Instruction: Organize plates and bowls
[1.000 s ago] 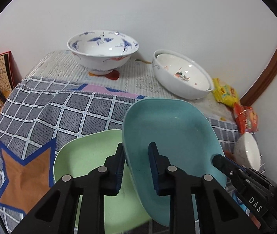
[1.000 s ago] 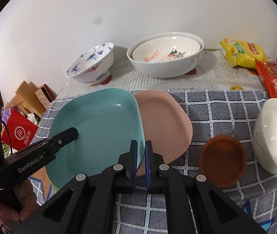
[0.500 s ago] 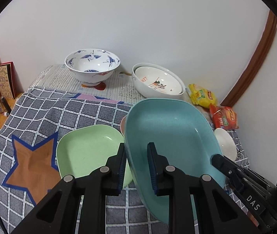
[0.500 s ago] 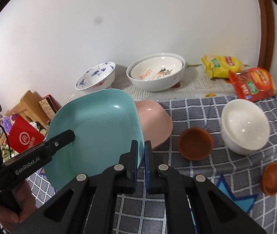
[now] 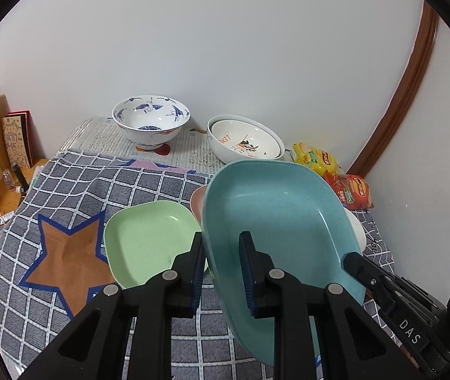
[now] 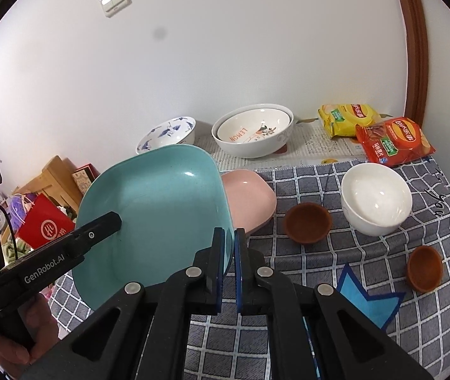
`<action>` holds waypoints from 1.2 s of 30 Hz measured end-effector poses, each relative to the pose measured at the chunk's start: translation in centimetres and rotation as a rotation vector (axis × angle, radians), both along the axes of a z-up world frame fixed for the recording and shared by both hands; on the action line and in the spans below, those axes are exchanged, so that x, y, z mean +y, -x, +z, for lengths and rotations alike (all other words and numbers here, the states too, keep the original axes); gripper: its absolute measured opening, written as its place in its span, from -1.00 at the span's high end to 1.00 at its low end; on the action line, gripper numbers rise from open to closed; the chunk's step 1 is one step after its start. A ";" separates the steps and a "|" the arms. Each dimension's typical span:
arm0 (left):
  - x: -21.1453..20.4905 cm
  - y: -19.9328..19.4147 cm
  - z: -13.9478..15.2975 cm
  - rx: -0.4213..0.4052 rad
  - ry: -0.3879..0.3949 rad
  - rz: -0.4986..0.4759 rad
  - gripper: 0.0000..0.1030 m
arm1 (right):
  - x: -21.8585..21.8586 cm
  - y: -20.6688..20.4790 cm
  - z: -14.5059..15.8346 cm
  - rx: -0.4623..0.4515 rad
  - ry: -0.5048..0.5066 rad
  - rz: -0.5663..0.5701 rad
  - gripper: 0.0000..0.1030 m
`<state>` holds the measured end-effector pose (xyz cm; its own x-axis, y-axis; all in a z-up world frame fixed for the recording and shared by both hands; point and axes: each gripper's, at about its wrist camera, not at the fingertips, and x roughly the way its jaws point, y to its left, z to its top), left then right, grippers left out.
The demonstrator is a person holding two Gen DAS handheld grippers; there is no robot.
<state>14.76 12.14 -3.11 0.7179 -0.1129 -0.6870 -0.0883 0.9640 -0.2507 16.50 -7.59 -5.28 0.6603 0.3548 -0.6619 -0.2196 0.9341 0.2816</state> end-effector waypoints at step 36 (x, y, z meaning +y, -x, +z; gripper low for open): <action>1.6 2.2 0.2 0.001 0.025 0.034 0.60 | 1.7 1.8 0.4 -0.008 0.006 0.014 0.89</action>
